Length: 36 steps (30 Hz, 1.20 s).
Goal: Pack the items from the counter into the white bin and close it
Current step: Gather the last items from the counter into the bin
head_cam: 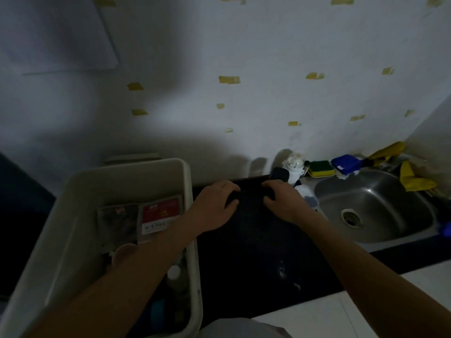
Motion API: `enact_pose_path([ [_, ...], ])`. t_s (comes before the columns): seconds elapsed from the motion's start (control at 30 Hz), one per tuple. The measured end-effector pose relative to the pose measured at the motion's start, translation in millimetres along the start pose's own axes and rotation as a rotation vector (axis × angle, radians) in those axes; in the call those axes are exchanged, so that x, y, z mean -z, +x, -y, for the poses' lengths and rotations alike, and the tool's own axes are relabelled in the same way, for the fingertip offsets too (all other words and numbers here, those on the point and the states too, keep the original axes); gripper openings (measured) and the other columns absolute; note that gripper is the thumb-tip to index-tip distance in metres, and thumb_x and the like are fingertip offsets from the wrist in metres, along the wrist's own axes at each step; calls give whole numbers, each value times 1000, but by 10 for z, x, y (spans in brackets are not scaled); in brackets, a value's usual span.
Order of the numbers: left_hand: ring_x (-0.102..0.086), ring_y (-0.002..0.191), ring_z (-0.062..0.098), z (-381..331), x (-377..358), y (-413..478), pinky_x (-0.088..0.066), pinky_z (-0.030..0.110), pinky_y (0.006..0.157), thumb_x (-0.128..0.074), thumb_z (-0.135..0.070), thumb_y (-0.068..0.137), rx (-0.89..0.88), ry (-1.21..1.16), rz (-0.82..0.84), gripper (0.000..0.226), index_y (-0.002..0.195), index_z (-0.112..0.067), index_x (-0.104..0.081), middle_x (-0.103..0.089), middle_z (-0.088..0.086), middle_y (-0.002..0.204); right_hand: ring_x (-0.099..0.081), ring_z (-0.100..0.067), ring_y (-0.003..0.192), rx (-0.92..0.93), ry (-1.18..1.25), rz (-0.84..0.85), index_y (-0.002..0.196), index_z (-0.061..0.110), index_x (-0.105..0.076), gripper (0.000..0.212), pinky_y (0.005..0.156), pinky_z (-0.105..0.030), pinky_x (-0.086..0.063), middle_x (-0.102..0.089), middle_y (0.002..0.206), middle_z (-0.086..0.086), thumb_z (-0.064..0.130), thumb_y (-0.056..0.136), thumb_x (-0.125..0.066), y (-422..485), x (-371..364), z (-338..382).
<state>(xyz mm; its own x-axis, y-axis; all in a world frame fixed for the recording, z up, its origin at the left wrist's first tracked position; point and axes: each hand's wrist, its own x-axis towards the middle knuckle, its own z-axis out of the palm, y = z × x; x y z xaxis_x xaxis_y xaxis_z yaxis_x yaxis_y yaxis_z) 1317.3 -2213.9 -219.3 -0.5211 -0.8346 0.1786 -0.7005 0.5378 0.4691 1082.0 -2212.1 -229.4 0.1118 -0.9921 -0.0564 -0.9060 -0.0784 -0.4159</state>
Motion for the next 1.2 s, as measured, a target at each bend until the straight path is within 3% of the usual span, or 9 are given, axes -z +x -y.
enact_pose_path([
  [0.33, -50, 119, 16, -114, -391, 310, -40, 32, 102, -51, -34, 96, 85, 1, 46, 38, 131, -20, -52, -51, -3, 134, -44, -29, 129, 45, -60, -51, 138, 12, -48, 56, 102, -43, -43, -46, 142, -8, 24, 84, -59, 342, 59, -633],
  [0.53, -50, 118, 13, -183, -560, 384, -41, 30, 100, -49, -36, 96, 124, 10, 55, 37, 130, -21, -51, -50, -5, 134, -7, -33, 149, 28, -194, 75, 155, 25, -19, 78, 112, -53, -30, -10, 162, -9, 33, 88, -58, 600, 38, -912],
  [0.63, -50, 116, 12, -207, -618, 428, -38, 24, 97, -50, -36, 96, 134, 28, 47, 37, 129, -21, -52, -51, -5, 133, -2, -34, 149, 36, -203, 123, 156, 29, -12, 80, 112, -55, -28, -2, 163, -9, 35, 90, -57, 696, 22, -1034],
  [0.8, -52, 115, 15, -215, -663, 523, -40, 26, 96, -52, -33, 95, 156, 41, 28, 36, 128, -19, -53, -53, -3, 131, -17, -33, 147, 101, -143, 164, 155, 23, -20, 75, 110, -50, -36, -14, 161, -8, 35, 92, -59, 846, -29, -1163],
  [0.97, -50, 116, 13, -200, -726, 535, -36, 22, 95, -51, -34, 96, 192, 26, 41, 36, 129, -20, -52, -52, -4, 133, -45, -35, 123, 117, 17, 86, 139, 15, -43, 59, 100, -44, -45, -36, 141, -15, 23, 86, -69, 899, -93, -1164],
  [1.1, -51, 116, 13, -181, -747, 584, -37, 23, 95, -50, -35, 95, 196, 22, 51, 37, 130, -21, -52, -52, -4, 133, -51, -31, 111, 135, 93, 43, 129, 11, -49, 52, 93, -35, -44, -44, 126, -15, 17, 83, -72, 879, -96, -1147],
  [1.2, -51, 114, 11, -177, -776, 613, -39, 24, 95, -49, -37, 95, 187, -6, 54, 38, 130, -22, -51, -52, -5, 133, -51, -28, 108, 149, 128, -6, 126, 12, -51, 52, 91, -37, -47, -45, 122, -11, 21, 79, -73, 803, -84, -1115],
])
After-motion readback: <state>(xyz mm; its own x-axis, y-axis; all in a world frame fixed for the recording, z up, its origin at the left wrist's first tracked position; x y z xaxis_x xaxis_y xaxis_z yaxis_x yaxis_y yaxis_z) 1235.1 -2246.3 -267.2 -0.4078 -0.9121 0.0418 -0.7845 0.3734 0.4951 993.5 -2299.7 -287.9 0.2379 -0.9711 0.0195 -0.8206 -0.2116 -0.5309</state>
